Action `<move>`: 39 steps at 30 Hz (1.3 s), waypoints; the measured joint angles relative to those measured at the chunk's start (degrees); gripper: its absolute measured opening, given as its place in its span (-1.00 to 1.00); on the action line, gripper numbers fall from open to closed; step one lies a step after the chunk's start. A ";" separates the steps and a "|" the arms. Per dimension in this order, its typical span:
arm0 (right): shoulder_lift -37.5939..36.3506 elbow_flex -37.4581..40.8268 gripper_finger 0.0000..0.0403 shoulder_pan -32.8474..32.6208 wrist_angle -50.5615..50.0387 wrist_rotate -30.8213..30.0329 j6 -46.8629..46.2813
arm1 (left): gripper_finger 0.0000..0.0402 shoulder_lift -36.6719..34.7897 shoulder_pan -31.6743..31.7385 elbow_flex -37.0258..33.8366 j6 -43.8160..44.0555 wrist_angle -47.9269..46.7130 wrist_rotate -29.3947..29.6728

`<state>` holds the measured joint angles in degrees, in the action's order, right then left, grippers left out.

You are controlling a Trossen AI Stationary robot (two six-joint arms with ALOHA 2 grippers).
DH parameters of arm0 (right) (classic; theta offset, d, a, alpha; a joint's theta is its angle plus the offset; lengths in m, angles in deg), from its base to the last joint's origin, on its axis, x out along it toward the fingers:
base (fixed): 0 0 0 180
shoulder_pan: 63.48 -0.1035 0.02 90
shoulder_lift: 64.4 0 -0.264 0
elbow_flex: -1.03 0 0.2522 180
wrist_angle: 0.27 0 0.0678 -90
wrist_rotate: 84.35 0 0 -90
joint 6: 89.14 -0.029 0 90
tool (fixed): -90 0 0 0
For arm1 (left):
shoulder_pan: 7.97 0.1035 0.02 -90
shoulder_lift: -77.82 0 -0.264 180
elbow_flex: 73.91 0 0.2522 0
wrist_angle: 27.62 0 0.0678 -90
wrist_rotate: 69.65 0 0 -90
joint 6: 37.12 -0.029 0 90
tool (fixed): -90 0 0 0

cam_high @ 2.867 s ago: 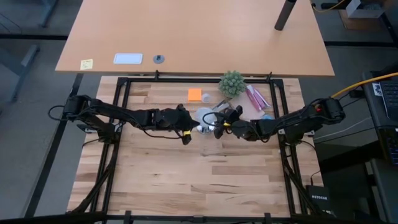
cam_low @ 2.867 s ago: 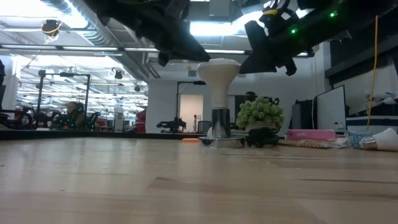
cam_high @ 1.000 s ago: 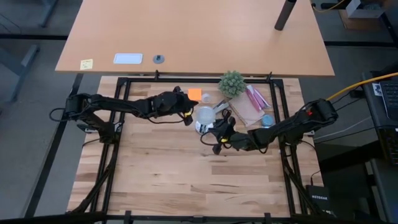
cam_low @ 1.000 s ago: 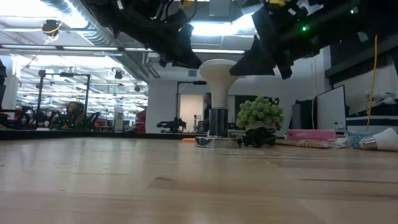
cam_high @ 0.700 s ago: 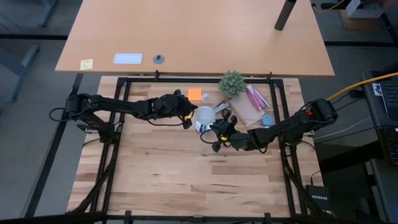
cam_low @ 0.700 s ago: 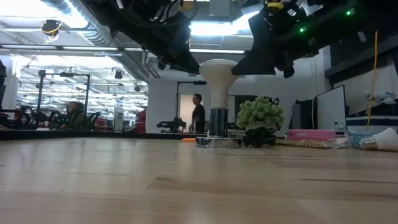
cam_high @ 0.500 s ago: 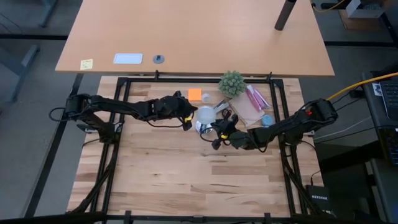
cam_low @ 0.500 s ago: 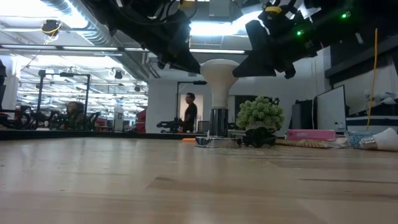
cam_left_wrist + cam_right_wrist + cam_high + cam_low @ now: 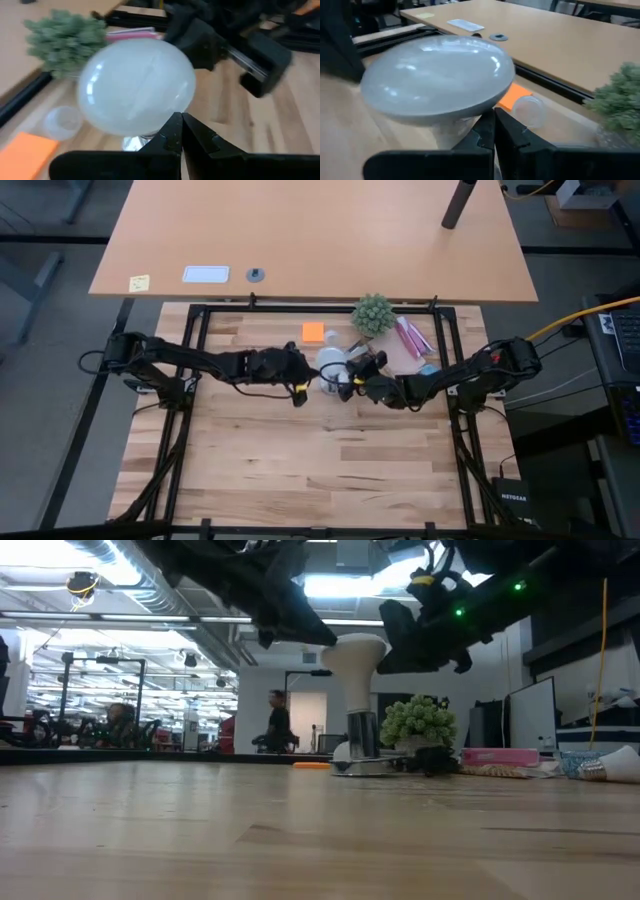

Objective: Screw lightbulb
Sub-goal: Remove the lightbulb from the silver lamp

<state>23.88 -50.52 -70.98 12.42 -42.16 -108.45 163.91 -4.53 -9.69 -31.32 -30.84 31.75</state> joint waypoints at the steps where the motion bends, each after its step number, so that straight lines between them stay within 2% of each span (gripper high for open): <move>1: -0.03 -0.04 -0.97 0.42 0.25 0.66 0.00 | -1.00 0.04 -0.44 -0.01 0.04 -0.06 -0.06; 7: -0.05 -0.15 -0.97 3.20 0.31 5.36 0.02 | -1.00 0.04 -2.25 0.00 0.17 0.37 1.49; 15: -1.01 -0.15 -0.97 2.96 -1.14 4.89 5.02 | -1.00 -1.34 -2.31 0.00 -0.79 3.50 3.00; 22: -7.11 -0.15 -0.97 2.98 -7.60 3.85 6.27 | -1.00 -2.31 -2.12 0.00 -3.44 5.56 7.89; 27: -11.21 -0.15 -0.97 2.40 -12.31 4.21 3.67 | -1.00 -2.34 -0.19 0.00 -3.56 5.47 11.37; 32: -13.23 -0.15 -0.97 -1.05 -13.05 6.36 2.99 | -1.00 -2.34 3.80 0.00 -2.74 4.72 11.13; 39: -13.15 -0.12 -0.97 -6.88 -13.04 6.93 -0.31 | -1.00 -0.16 8.44 0.00 -1.51 5.00 3.89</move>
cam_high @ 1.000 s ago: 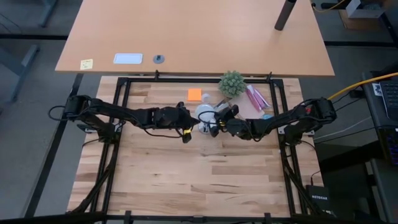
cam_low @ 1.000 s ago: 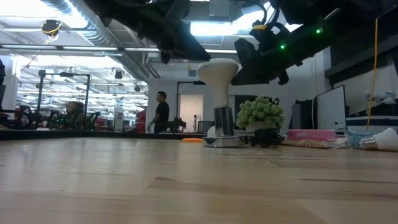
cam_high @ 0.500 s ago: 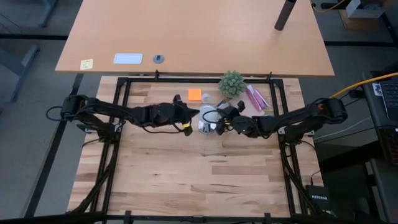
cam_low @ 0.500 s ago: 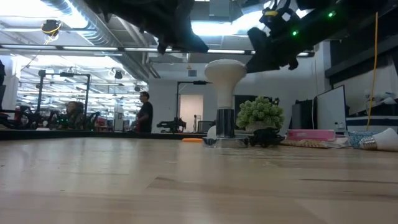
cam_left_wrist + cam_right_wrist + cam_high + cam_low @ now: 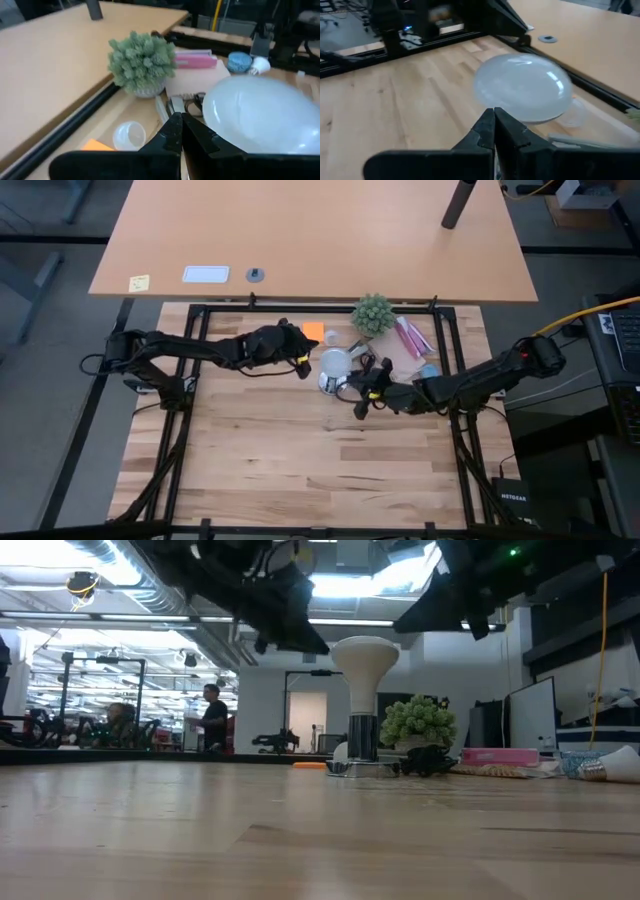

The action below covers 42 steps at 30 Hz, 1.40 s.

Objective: Screw lightbulb
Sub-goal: Remove the lightbulb from the silver lamp

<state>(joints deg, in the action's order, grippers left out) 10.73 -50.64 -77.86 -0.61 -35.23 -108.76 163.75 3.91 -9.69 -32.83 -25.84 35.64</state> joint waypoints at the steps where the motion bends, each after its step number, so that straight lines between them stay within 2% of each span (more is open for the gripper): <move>1: 0.03 0.00 -0.97 -0.56 -0.05 0.02 -0.12 | -1.00 0.74 0.36 0.00 0.03 0.12 -0.90; 11: 1.92 0.09 -0.97 0.31 -2.32 -0.63 -2.77 | -1.00 6.50 -0.11 0.00 0.20 6.69 -4.45; 18: 5.39 0.09 -0.97 3.84 -2.94 -1.11 -3.32 | -1.00 6.54 -1.09 0.00 0.22 6.40 -4.34; 30: 5.79 0.22 -0.97 10.13 -2.99 -2.61 -3.31 | -1.00 6.54 -4.39 -0.02 3.21 3.21 -4.30; 37: 5.78 0.09 -0.97 13.40 -2.54 0.99 -3.30 | -1.00 6.56 -6.76 -0.02 4.34 2.52 -4.76; 42: 5.80 0.09 -0.97 13.32 -2.21 1.96 -3.29 | -1.00 6.56 -7.13 -0.02 4.40 3.57 -3.61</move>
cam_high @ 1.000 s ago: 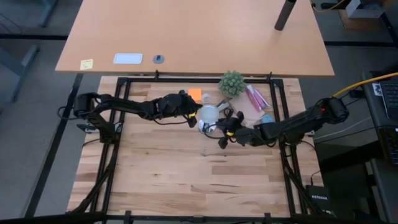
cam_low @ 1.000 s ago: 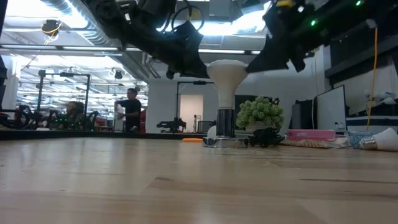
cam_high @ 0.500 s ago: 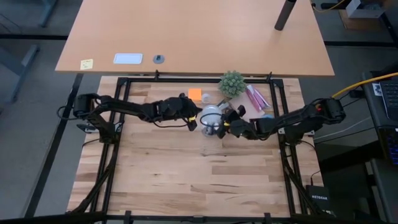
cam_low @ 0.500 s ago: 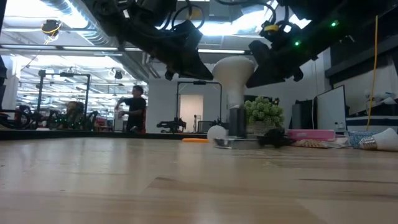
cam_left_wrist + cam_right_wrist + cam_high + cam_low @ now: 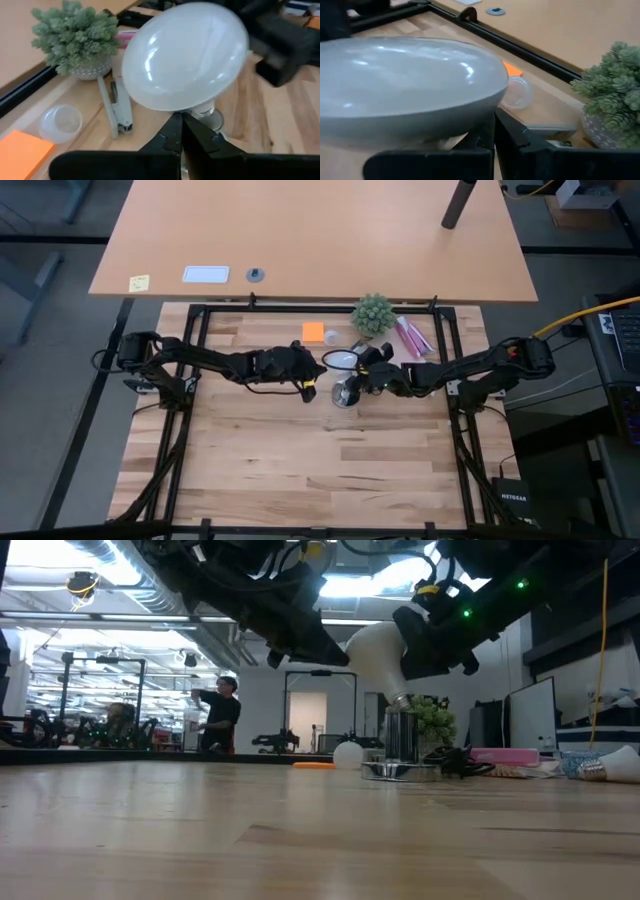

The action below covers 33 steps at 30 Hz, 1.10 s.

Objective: Screw lightbulb
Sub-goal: Remove the lightbulb from the silver lamp

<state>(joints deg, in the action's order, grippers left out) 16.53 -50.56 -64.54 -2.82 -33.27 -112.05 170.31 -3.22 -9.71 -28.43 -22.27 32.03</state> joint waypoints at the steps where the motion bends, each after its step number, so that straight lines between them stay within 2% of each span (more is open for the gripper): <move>1: 0.00 0.00 -0.97 0.00 0.69 0.45 0.07 | -1.00 0.00 0.07 0.00 0.12 -0.15 0.38; 9: -0.02 -0.03 -0.97 -0.02 7.52 3.02 0.88 | -1.00 0.00 0.22 0.00 0.13 2.13 0.93; 21: -0.02 -0.04 -0.97 -0.02 8.46 2.53 0.89 | -1.00 0.00 0.42 0.00 -1.62 4.35 2.50; 28: 5.08 -0.09 -0.97 -0.02 9.69 1.24 0.91 | -1.00 0.00 1.46 0.00 -0.98 3.90 2.71; 33: 9.87 -0.07 -0.97 -0.02 15.58 1.03 0.95 | -1.00 0.67 1.86 0.02 -0.28 3.68 2.87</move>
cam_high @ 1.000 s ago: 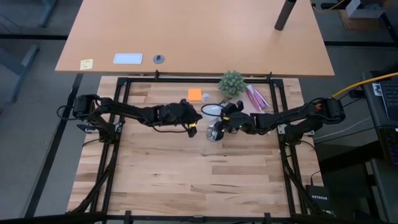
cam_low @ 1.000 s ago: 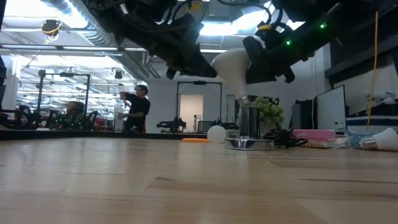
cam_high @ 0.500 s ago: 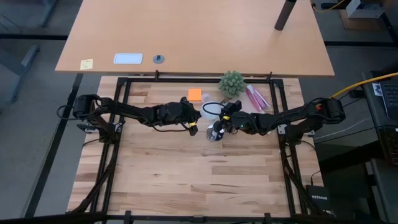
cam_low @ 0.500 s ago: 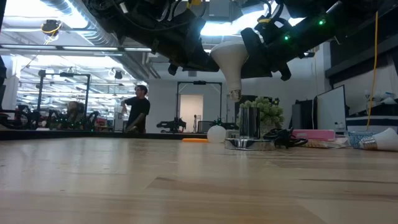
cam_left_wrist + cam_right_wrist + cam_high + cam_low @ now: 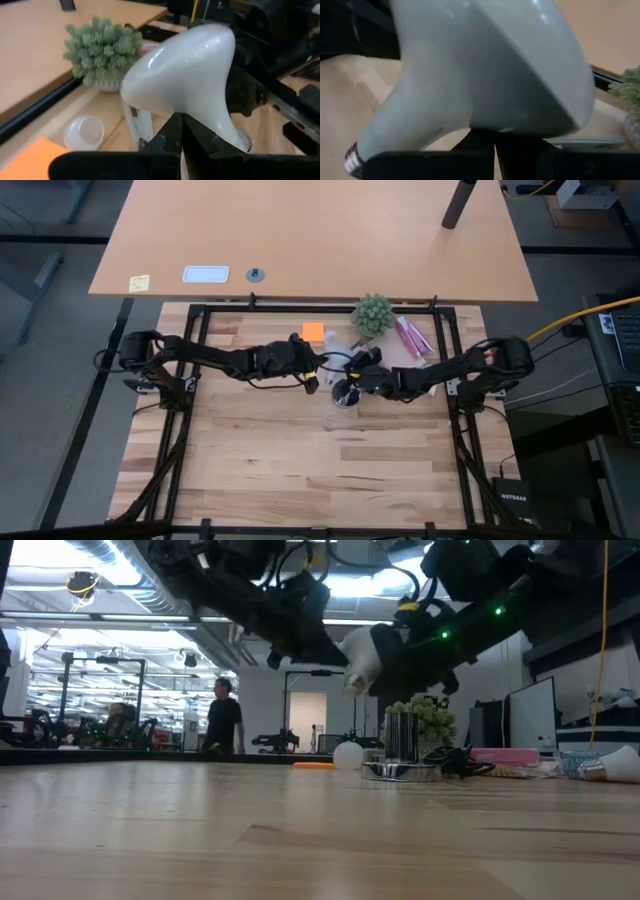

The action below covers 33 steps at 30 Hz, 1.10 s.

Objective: Screw lightbulb
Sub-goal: Remove the lightbulb from the silver lamp, then return to Home Position

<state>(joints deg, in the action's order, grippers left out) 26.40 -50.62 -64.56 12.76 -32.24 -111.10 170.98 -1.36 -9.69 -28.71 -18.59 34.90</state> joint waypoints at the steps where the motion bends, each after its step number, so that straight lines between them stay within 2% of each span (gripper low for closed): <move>1: 0.68 0.02 -0.97 0.01 0.63 -0.02 0.03 | -1.00 0.45 0.12 0.00 0.35 -0.37 0.02; 12: 4.91 0.00 -0.97 1.22 2.15 1.97 -0.17 | -1.00 6.08 0.22 0.00 2.15 -1.27 -0.29; 22: 8.63 -0.11 -0.97 1.22 4.15 3.47 -0.46 | -1.00 6.13 1.01 0.00 2.43 -4.81 0.20; 33: 8.82 -0.08 -0.97 1.21 5.30 3.99 -0.30 | -1.00 6.13 1.01 0.00 3.18 -7.23 0.24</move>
<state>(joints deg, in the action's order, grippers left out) 35.22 -50.70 -63.35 18.07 -28.26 -111.40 177.11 -0.36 -9.69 -25.53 -25.82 35.14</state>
